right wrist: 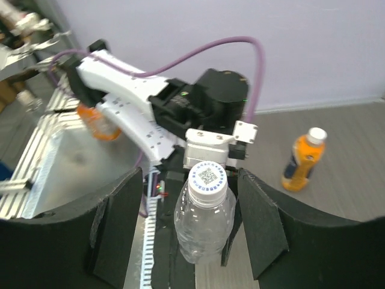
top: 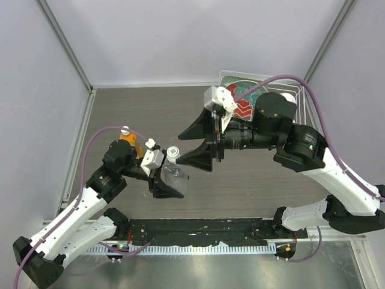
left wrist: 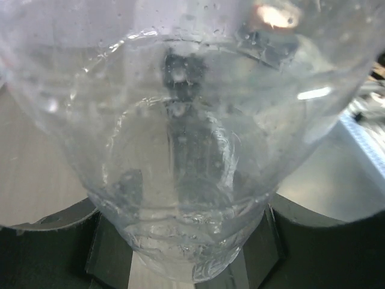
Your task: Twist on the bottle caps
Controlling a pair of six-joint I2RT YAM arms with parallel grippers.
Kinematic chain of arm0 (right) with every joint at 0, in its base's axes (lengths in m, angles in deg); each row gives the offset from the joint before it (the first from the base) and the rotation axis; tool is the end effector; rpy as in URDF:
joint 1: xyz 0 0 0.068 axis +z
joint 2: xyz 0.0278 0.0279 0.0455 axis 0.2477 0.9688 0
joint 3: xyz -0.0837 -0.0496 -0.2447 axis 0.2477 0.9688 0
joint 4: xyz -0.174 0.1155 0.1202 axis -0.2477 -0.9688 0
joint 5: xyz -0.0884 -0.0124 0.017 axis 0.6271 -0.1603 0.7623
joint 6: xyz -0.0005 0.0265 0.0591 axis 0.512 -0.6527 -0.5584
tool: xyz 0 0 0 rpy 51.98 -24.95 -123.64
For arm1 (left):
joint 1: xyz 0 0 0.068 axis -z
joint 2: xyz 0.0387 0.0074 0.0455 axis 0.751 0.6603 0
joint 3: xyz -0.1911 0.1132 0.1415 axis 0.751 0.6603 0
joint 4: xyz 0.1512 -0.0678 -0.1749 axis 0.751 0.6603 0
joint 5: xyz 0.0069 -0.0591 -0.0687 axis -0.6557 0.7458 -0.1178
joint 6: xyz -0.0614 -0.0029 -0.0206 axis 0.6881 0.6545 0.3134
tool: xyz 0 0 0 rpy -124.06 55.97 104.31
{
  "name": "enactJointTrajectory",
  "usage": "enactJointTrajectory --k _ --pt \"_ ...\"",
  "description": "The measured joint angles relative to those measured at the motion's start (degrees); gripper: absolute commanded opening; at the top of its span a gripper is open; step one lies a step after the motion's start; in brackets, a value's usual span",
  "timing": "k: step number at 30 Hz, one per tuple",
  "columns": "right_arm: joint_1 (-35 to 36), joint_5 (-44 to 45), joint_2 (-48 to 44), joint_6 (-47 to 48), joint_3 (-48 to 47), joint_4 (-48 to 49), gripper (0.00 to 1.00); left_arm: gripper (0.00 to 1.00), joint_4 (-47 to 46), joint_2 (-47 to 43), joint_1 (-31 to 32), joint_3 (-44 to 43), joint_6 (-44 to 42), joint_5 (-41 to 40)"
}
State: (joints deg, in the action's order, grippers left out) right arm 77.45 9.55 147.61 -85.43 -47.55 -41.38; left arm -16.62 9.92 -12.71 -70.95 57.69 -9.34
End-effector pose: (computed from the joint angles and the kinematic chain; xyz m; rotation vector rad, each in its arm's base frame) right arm 0.0839 0.2052 0.5264 -1.1193 1.3211 1.1615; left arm 0.1028 -0.1298 0.3269 1.2803 1.2949 -1.4018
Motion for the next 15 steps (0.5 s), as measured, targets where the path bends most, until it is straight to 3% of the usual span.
enactJointTrajectory --k 6,15 --pt "-0.66 -13.49 0.61 1.22 5.84 5.38 0.68 0.01 0.17 0.13 0.00 0.00 0.00 15.30" --pt "-1.49 -22.27 2.21 0.46 6.12 12.68 0.65 0.00 1.20 0.50 0.00 0.00 0.00 21.27"
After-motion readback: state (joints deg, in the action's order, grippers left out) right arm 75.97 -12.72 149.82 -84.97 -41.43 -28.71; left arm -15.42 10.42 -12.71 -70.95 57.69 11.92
